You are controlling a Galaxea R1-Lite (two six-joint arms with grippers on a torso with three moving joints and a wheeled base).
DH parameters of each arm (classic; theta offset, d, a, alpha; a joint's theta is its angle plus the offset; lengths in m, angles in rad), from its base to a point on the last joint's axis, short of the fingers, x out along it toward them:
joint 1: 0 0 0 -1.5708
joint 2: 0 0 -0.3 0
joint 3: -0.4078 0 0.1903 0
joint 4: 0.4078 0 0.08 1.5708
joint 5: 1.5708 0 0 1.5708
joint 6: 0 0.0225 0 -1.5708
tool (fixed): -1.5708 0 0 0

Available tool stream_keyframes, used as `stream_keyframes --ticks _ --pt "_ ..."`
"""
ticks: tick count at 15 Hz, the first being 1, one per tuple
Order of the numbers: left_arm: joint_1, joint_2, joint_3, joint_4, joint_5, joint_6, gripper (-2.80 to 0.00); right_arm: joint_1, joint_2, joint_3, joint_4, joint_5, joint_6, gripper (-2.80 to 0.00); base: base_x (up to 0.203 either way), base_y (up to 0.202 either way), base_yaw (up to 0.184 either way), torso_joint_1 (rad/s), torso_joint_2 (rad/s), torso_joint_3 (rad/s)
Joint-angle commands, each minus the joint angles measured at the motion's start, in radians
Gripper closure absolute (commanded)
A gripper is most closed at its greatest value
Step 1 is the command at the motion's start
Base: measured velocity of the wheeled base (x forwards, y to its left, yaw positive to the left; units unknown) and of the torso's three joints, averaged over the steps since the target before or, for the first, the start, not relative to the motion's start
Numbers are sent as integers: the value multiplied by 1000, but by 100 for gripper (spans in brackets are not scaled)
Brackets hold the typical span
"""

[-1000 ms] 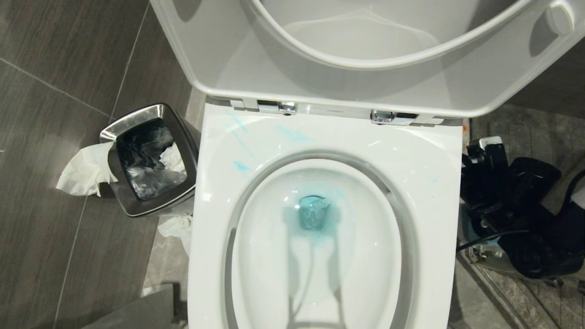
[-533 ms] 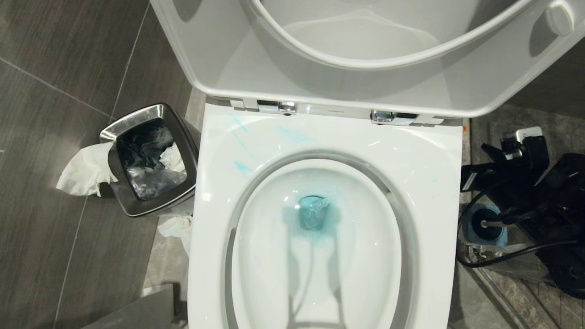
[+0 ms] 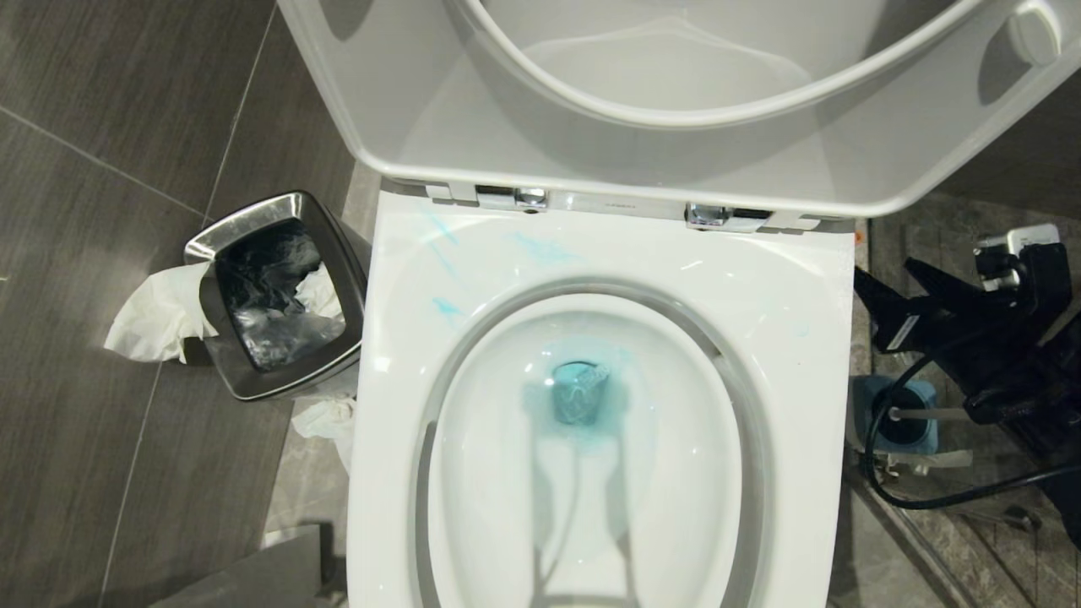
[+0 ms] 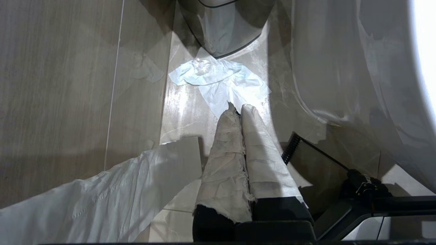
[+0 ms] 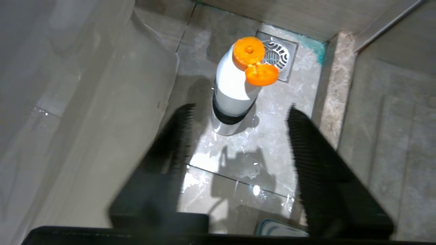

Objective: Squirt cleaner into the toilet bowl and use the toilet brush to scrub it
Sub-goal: Scrub the toilet bowl

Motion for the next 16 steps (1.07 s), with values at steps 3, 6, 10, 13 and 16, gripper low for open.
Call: stream_keyframes --ticks 3,6,10,13,16 --pt "0 0 2 0 0 0 0 -5 -85 15 -5 0 0 0 0 0 0 0 0 0" --pt "0 0 2 0 0 0 0 -10 -190 24 70 1 3 0 0 0 0 0 0 0" --pt "0 0 2 0 0 0 0 -11 -340 -63 310 1 16 0 0 0 0 0 0 0" --pt "0 0 2 0 0 0 0 -16 -363 -218 478 -12 18 0 0 0 0 0 0 0" --pt "0 0 2 0 0 0 0 -16 -379 -322 606 -60 25 0 0 0 0 0 0 0"
